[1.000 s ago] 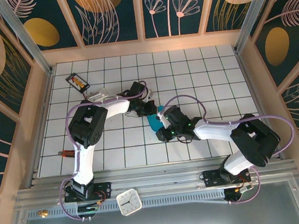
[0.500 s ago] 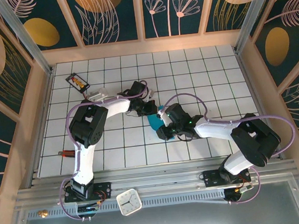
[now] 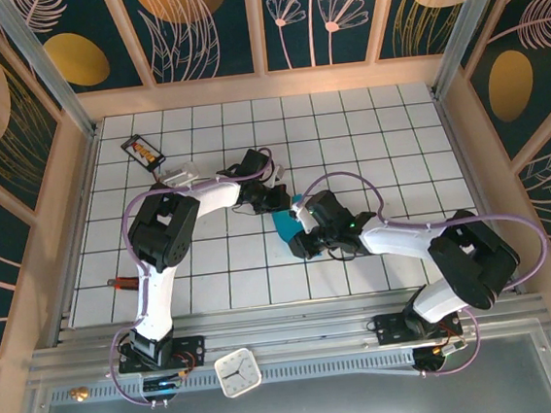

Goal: Fold a paper plane with a square sheet of paper (pick it up from the middle)
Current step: Third fold the triangle at the center of the table.

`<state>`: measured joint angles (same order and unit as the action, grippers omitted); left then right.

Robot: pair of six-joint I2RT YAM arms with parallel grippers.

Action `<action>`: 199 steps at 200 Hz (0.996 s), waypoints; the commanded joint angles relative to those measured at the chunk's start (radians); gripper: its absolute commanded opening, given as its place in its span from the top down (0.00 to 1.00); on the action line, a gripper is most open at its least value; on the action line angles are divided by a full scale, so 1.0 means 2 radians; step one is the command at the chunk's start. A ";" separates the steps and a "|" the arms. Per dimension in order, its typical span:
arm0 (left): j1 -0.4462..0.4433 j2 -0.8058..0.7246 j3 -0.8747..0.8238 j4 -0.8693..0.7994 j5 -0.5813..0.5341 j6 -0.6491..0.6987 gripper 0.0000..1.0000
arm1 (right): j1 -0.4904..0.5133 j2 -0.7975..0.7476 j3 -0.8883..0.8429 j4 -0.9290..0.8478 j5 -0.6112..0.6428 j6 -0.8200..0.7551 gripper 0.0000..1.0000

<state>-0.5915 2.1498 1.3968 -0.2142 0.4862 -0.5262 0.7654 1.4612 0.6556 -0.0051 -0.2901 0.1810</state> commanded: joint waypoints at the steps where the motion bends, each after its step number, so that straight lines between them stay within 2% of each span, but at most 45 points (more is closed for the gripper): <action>1: -0.004 0.030 -0.001 -0.038 -0.024 0.010 0.97 | -0.003 -0.015 0.000 -0.008 -0.003 -0.002 0.74; 21: -0.004 0.030 0.000 -0.039 -0.024 0.010 0.98 | -0.003 -0.014 0.000 -0.007 -0.001 -0.002 0.77; 68: -0.003 0.030 0.000 -0.041 -0.023 0.016 0.98 | -0.009 -0.002 0.005 0.002 0.008 -0.003 1.00; 130: -0.005 0.044 0.020 -0.067 -0.028 0.056 1.00 | -0.030 0.031 0.035 -0.009 0.018 -0.019 1.00; 199: -0.007 0.049 0.022 -0.069 -0.028 0.060 1.00 | -0.044 0.063 0.053 -0.012 0.043 -0.020 1.00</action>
<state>-0.5961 2.1780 1.4517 -0.2623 0.4862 -0.4294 0.6849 1.5555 0.7261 -0.0113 -0.2443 0.1543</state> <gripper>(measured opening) 0.056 0.057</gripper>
